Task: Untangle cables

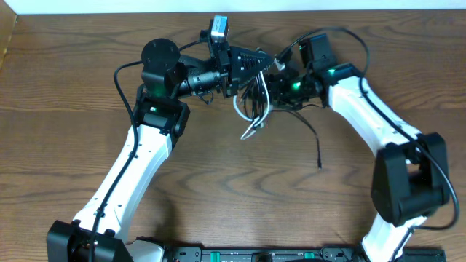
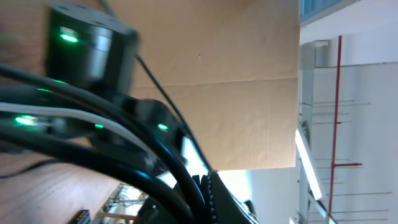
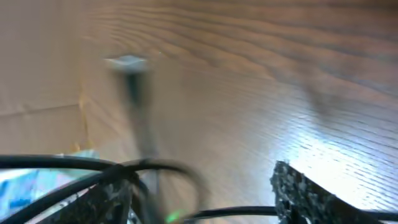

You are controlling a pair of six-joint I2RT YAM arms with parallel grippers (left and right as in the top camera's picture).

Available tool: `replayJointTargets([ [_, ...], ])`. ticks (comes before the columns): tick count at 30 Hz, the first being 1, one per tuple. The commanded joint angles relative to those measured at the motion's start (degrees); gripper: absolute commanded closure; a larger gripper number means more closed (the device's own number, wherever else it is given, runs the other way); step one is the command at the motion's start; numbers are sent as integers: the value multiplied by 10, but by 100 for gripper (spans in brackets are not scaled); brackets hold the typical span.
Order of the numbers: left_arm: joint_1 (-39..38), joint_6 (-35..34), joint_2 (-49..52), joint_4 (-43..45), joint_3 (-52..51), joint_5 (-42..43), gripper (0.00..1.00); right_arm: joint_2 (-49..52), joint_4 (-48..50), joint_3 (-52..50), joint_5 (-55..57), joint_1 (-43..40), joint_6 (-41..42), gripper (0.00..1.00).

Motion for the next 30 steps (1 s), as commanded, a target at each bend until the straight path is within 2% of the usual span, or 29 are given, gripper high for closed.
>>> replayJointTargets([
  [1,2,-46,-9,27,15,22,93,21,-2,6,40,3,16,33],
  [4,2,-87,-9,73,15,22,93,30,-9,6,86,3,15,34],
  [10,34,-132,-9,180,15,41,93,30,-93,6,260,-22,13,33],
  [19,115,-147,-9,186,15,77,93,30,-191,6,341,-104,-41,32],
  [25,167,-111,-9,185,14,102,93,30,-221,6,339,-143,-81,31],
  [30,180,-49,-9,155,10,129,92,30,-220,6,258,-143,-154,35],
])
